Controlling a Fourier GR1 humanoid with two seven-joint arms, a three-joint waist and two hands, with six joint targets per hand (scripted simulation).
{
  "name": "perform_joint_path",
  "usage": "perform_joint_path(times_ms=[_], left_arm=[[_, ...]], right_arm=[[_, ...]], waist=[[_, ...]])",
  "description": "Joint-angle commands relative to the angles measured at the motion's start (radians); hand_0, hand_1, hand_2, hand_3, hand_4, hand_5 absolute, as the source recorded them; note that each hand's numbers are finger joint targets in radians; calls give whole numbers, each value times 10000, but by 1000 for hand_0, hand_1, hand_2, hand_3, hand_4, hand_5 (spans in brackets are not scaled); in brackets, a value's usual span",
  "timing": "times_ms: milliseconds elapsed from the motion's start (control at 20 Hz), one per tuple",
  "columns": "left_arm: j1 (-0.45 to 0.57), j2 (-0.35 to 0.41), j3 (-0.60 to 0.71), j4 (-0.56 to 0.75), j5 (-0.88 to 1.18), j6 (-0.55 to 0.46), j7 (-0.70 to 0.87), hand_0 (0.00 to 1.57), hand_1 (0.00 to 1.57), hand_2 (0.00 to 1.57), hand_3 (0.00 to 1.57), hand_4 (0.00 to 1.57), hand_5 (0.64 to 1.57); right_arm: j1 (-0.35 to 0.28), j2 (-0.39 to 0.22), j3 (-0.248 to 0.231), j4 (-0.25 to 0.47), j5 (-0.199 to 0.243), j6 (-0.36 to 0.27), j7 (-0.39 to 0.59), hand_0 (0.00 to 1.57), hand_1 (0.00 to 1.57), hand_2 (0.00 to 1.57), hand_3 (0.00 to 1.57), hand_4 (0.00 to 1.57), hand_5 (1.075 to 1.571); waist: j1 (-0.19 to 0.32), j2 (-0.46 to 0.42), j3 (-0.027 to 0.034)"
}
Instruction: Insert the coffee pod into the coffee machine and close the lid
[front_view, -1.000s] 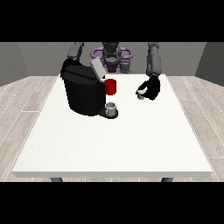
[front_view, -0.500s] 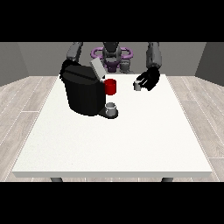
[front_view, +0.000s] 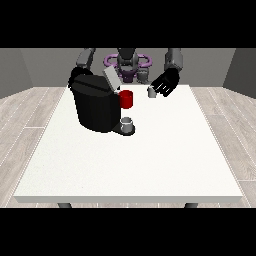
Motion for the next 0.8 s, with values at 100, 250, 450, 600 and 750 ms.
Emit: perform_joint_path(times_ms=[100, 250, 450, 600, 750], left_arm=[[-387, 495, 427, 107, 202, -609, -208, 1253, 1253, 1328, 1281, 537, 1571], [-1478, 842, 627, 229, 128, -698, 650, 1072, 1072, 1218, 1232, 520, 1571], [-2303, 601, 872, 35, 359, -775, 1004, 1211, 1211, 1253, 1199, 507, 1571], [-2572, 1085, 1157, 294, 432, -919, 928, 1255, 1255, 1287, 1219, 471, 1571], [-2904, 1164, 1061, 307, 256, -916, 845, 1264, 1264, 1319, 1251, 516, 1571]], right_arm=[[-73, -333, -75, -526, -169, 321, 256, 0, 0, 0, 0, 526, 1571], [-267, -285, 415, -897, 242, 90, 1231, 0, 0, 0, 0, 492, 1571], [-822, -182, -120, -385, -70, -38, 563, 0, 0, 0, 0, 509, 1571], [-373, -179, 339, -739, 259, 32, 297, 0, 0, 0, 0, 549, 1571], [-770, 48, 433, -932, 334, -232, 480, 0, 0, 0, 0, 520, 1571]], waist=[[-279, 19, -1], [-945, -126, -2], [-774, 664, 4], [-1168, 888, 1], [-1229, 1090, 0]])
